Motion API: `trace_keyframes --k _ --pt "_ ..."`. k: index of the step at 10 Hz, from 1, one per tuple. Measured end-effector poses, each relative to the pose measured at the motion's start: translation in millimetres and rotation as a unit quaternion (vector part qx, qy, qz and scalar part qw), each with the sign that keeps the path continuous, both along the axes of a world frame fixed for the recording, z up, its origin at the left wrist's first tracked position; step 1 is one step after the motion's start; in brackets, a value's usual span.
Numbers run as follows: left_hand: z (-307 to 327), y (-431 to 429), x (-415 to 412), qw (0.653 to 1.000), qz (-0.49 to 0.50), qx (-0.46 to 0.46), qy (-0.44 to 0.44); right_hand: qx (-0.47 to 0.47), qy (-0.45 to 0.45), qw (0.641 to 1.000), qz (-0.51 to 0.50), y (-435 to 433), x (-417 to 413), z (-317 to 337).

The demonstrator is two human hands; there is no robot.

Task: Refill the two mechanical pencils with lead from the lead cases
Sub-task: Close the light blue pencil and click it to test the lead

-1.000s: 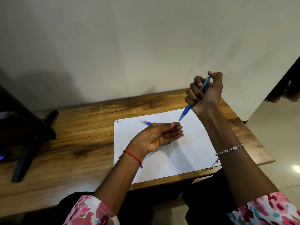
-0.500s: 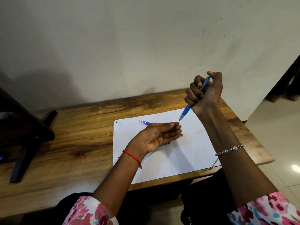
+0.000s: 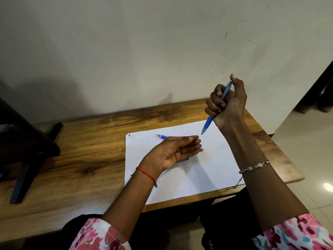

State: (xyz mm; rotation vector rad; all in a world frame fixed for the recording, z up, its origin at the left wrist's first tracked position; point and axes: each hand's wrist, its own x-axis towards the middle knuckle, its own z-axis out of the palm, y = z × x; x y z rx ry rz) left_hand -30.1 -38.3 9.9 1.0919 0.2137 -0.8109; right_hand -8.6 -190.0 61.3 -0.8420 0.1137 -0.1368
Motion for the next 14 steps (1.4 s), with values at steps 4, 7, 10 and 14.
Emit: trace_keyframes --k 4,7,10,14 --pt "-0.9 -0.1 -0.2 1.0 -0.002 0.002 0.003 0.01 -0.016 1.0 0.009 -3.2 0.5 -4.4" --pt "0.1 -0.1 -0.5 1.0 0.0 0.003 0.005 0.007 -0.012 1.0 0.006 -1.0 -0.2 -3.1" --pt "0.1 -0.3 -0.9 1.0 -0.001 0.003 0.004 -0.002 -0.01 1.0 0.007 -0.2 -0.6 -1.4" --pt "0.3 -1.2 -1.0 1.0 -0.001 0.004 0.005 -0.002 -0.009 1.0 0.007 -0.6 -1.0 -0.2"
